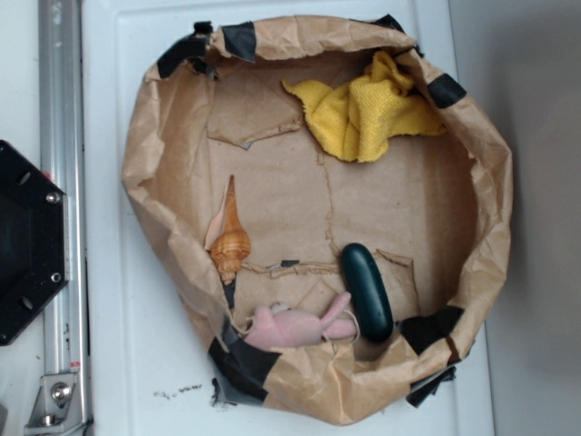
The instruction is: Grab the yellow cloth.
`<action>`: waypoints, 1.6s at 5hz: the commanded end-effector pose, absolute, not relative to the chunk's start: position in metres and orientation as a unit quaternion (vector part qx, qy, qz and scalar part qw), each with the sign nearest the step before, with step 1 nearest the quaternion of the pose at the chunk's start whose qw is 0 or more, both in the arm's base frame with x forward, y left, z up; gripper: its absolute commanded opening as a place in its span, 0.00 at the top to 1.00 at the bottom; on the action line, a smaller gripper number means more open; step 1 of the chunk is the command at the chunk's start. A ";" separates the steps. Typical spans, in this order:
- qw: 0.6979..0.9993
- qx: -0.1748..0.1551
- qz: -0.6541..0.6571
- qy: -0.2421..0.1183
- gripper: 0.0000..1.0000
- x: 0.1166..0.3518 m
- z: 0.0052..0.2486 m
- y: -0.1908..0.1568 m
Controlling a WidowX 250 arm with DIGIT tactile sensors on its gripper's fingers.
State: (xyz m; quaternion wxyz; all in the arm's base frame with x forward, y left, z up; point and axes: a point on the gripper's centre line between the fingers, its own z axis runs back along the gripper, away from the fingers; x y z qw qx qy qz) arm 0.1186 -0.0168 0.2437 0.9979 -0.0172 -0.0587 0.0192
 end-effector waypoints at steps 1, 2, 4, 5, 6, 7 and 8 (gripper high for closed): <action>0.998 -0.017 0.019 -0.059 0.00 0.119 0.244 -0.017; 0.982 0.045 0.140 -0.119 0.00 0.164 0.219 0.020; 0.956 0.020 0.224 -0.190 0.00 0.241 0.180 0.037; 0.964 0.066 0.202 -0.159 0.00 0.275 0.138 0.030; 0.968 0.072 0.188 -0.151 0.00 0.290 0.105 0.035; 0.971 0.064 0.193 -0.122 0.00 0.301 0.083 0.053; 0.973 0.066 0.190 -0.111 0.00 0.318 0.075 0.067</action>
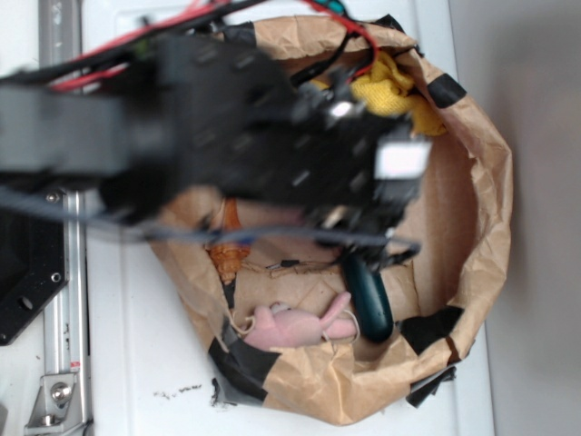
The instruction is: Grab the yellow cloth.
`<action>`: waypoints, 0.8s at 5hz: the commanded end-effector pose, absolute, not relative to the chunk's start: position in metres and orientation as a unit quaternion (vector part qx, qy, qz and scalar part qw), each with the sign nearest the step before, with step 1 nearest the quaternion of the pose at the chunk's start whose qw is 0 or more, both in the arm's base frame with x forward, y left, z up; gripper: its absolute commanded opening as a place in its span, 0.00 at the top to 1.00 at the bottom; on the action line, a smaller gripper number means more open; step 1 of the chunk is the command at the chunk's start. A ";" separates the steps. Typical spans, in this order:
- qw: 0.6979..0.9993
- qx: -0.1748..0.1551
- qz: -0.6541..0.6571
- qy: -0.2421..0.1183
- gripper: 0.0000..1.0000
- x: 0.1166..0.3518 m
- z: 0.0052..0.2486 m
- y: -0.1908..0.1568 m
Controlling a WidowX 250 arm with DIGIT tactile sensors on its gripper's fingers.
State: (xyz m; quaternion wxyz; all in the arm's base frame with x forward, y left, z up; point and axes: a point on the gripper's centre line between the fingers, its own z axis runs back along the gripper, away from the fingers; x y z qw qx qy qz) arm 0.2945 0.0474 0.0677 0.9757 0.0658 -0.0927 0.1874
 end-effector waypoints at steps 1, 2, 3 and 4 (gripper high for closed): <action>0.977 0.039 0.189 -0.091 0.00 0.344 0.060 0.067; 0.976 0.037 0.187 -0.104 1.00 0.344 0.055 0.050; 0.975 0.047 0.188 -0.104 1.00 0.334 0.054 0.050; 0.976 0.056 0.178 -0.113 1.00 0.329 0.063 0.054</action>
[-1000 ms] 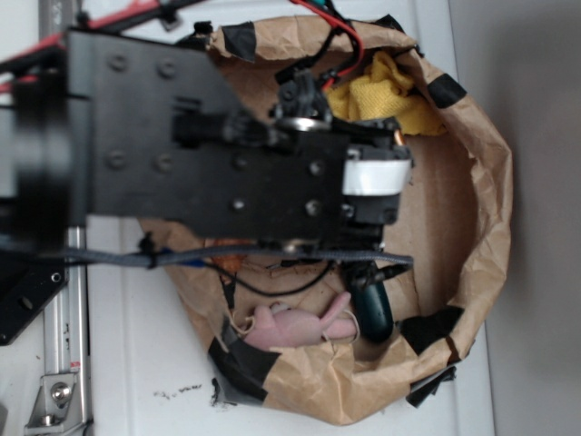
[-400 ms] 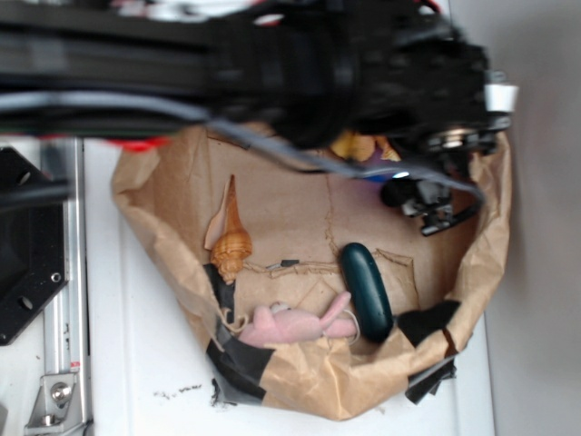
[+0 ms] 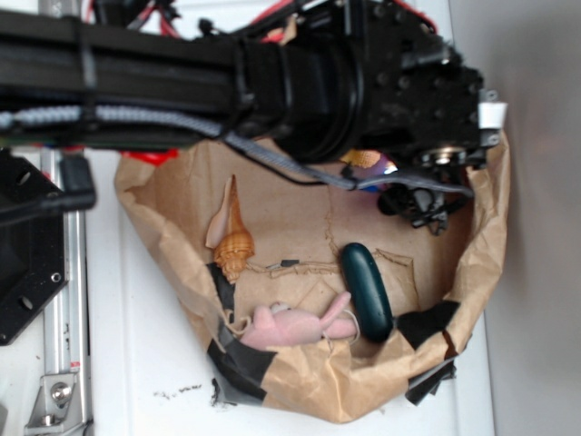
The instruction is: Grab the yellow cloth.
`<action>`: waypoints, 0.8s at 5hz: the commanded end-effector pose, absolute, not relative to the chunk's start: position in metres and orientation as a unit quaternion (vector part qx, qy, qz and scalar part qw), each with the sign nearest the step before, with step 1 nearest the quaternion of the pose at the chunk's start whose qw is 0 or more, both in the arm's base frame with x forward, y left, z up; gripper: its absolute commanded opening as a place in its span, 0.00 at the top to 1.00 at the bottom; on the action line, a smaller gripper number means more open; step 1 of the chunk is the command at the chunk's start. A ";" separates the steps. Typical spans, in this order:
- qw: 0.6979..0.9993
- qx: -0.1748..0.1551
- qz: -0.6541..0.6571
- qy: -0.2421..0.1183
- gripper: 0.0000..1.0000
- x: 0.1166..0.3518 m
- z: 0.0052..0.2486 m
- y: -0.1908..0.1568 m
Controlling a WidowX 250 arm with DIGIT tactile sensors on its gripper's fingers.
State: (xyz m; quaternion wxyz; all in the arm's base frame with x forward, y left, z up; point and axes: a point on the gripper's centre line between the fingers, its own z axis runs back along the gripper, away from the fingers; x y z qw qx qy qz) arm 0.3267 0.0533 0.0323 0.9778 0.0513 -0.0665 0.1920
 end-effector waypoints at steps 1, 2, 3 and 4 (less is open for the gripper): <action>0.982 0.058 0.119 -0.135 1.00 0.323 0.091 0.051; 0.980 0.055 0.041 -0.189 1.00 0.298 0.140 0.032; 0.980 0.027 0.025 -0.193 1.00 0.274 0.191 0.026; 0.985 0.018 0.010 -0.174 1.00 0.265 0.212 0.021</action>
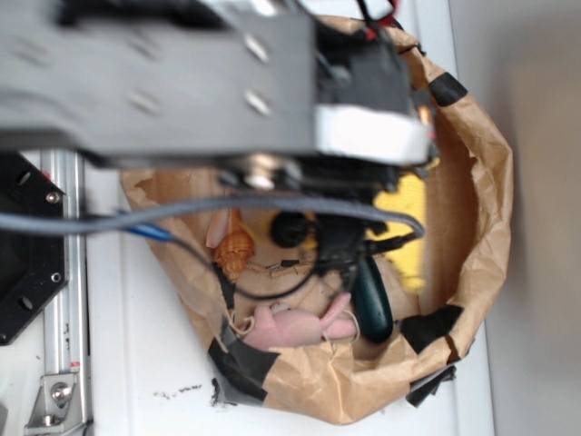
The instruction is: Grab the yellow cloth.
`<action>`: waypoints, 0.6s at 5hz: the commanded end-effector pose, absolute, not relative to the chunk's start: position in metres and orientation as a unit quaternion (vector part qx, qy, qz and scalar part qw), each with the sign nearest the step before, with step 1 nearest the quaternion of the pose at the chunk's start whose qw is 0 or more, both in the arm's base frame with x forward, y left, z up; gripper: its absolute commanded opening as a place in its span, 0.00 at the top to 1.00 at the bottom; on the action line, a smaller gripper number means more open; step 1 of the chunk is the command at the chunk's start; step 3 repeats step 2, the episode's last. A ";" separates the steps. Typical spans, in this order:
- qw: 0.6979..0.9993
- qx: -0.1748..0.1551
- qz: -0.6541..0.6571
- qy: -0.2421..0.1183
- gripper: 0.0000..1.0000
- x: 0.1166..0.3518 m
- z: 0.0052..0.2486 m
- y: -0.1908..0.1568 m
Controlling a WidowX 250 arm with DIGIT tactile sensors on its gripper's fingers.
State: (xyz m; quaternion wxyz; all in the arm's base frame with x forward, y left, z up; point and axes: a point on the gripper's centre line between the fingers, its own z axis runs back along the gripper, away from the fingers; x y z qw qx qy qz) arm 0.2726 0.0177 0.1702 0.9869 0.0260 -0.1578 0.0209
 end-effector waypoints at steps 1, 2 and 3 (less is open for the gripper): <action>0.992 0.021 -0.016 -0.124 1.00 0.260 0.221 0.017; 0.997 0.024 -0.007 -0.075 1.00 0.265 0.208 0.021; 0.997 0.024 -0.007 -0.075 1.00 0.265 0.208 0.021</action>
